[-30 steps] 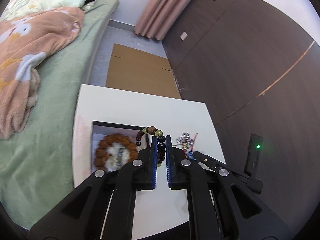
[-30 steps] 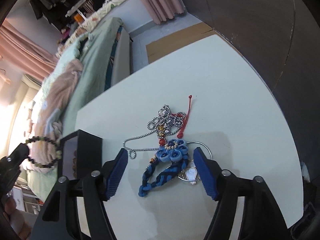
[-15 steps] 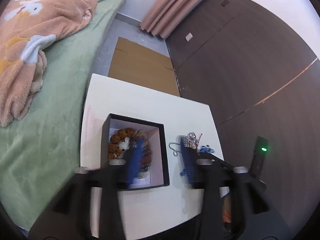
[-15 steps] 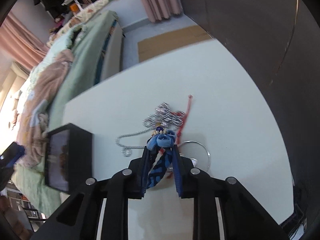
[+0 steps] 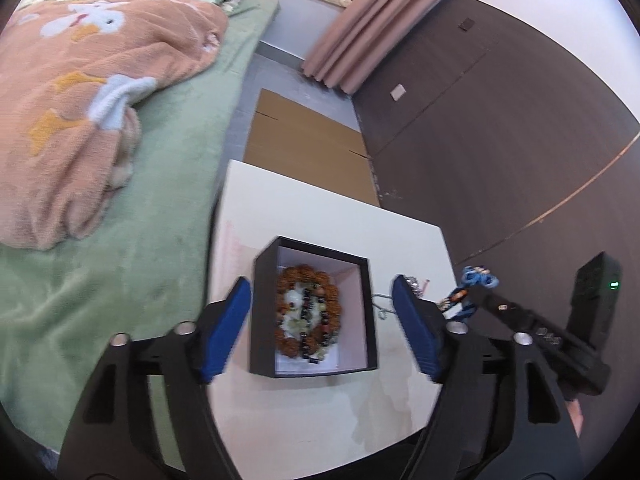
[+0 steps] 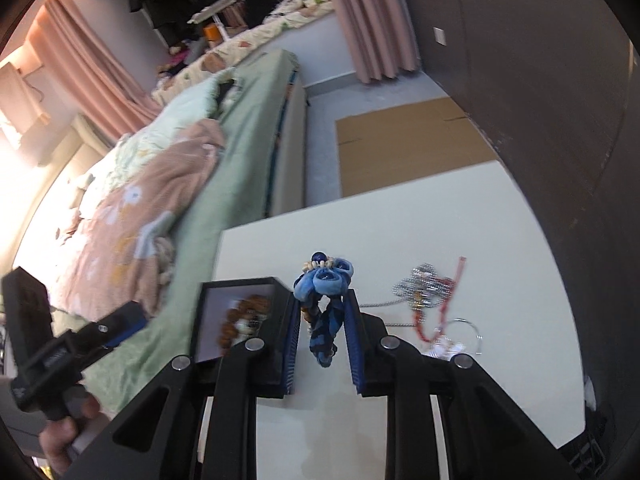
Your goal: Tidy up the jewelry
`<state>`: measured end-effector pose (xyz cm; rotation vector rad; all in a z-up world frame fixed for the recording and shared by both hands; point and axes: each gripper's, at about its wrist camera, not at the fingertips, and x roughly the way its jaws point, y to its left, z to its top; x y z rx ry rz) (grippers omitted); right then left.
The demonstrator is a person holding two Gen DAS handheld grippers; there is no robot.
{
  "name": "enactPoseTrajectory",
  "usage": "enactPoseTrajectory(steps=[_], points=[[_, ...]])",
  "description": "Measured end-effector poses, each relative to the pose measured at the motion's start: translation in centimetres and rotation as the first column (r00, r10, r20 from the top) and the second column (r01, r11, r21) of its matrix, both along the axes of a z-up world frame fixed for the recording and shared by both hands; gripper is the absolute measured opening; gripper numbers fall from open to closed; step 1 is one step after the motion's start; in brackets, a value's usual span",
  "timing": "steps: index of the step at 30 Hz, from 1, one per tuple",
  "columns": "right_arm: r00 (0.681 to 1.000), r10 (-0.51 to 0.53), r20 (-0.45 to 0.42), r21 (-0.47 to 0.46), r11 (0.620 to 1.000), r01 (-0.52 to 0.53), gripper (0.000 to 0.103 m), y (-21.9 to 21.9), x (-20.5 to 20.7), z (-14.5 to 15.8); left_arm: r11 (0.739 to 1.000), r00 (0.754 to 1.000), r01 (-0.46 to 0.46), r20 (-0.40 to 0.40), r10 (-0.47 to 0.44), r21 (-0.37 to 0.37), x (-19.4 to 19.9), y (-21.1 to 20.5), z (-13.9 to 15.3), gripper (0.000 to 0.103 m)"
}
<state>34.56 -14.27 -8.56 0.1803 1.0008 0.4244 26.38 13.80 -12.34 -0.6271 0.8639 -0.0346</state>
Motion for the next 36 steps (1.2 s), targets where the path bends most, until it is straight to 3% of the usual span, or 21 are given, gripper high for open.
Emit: enactPoseTrajectory(steps=[3,6,7,10,20,36], points=[[0.999,0.039,0.005,0.045,0.998,-0.039,0.022,1.8,-0.4,1.1,1.000,1.000,-0.025,0.000,0.025,0.008,-0.6,1.0,0.3,0.092],[0.995,0.102,0.001,0.112,0.989,-0.101,0.024,3.9,-0.7,1.7,0.998,0.998,-0.056,0.006,0.056,0.022,-1.3,2.0,0.6,0.097],[0.992,0.125,-0.002,0.139,0.983,-0.124,0.032,4.7,-0.7,1.8,0.998,0.998,-0.066,0.006,0.066,0.025,-1.5,2.3,0.7,0.098],[0.990,0.140,0.015,0.165,0.976,-0.141,0.073,5.3,-1.1,2.1,0.996,0.996,-0.088,-0.004,0.088,0.027,-2.0,3.0,0.7,0.098],[0.999,0.042,0.018,0.121,0.992,-0.043,0.074,0.3,-1.7,1.5,0.997,0.998,-0.061,-0.004,0.061,0.041,-2.0,1.5,1.2,0.098],[0.985,-0.171,-0.005,0.115,0.979,0.170,0.077,-11.9,-3.2,-1.0,0.983,0.987,0.157,0.012,-0.159,0.092,1.1,-8.6,2.2,0.097]])
